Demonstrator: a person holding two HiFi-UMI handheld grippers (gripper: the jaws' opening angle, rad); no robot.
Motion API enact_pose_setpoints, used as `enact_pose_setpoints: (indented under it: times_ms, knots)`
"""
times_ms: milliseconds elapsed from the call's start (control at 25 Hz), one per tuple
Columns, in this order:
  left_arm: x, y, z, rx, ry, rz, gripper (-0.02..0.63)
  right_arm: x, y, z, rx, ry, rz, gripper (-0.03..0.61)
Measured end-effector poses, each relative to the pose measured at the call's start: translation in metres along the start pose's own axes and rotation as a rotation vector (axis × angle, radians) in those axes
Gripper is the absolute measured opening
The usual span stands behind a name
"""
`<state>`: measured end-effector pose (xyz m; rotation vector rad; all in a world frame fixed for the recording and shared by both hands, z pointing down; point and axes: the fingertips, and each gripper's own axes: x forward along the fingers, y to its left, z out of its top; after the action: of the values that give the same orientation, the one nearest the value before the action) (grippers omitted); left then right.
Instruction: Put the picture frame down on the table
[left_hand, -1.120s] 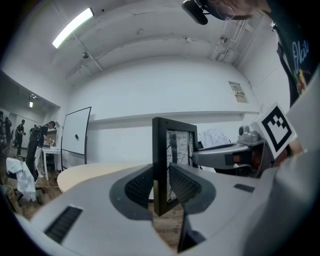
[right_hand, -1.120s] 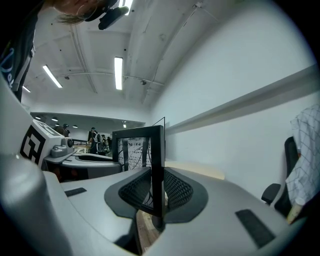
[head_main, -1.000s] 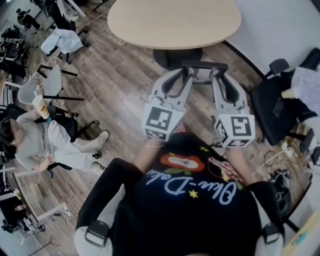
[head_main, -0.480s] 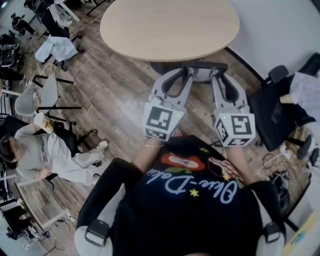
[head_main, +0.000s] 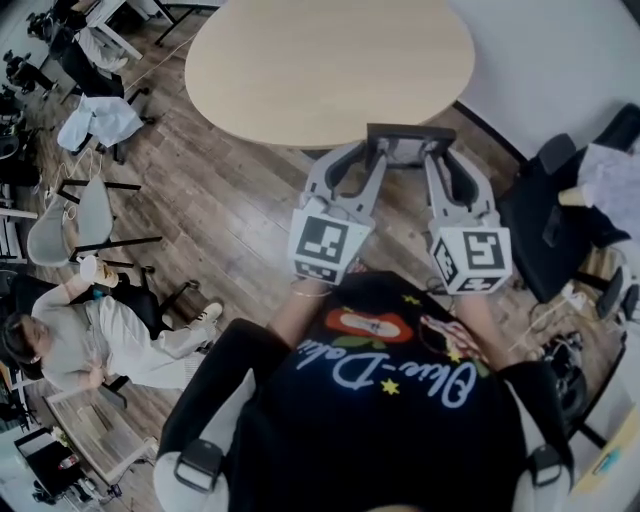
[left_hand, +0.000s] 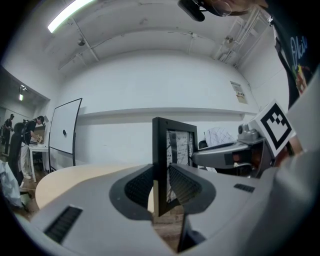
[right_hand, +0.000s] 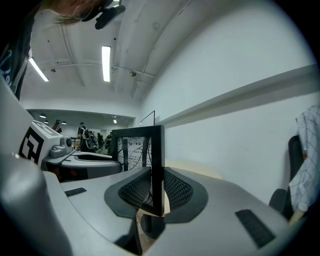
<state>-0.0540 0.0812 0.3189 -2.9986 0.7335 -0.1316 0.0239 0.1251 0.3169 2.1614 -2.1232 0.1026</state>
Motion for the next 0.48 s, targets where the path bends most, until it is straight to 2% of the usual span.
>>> enact_pose_setpoints:
  times_ms: [480]
  knots:
    - [0.043,0.05,-0.005,-0.002,-0.001,-0.075,0.095,0.06,-0.011,0.001,0.009,0.015,-0.074,0.077]
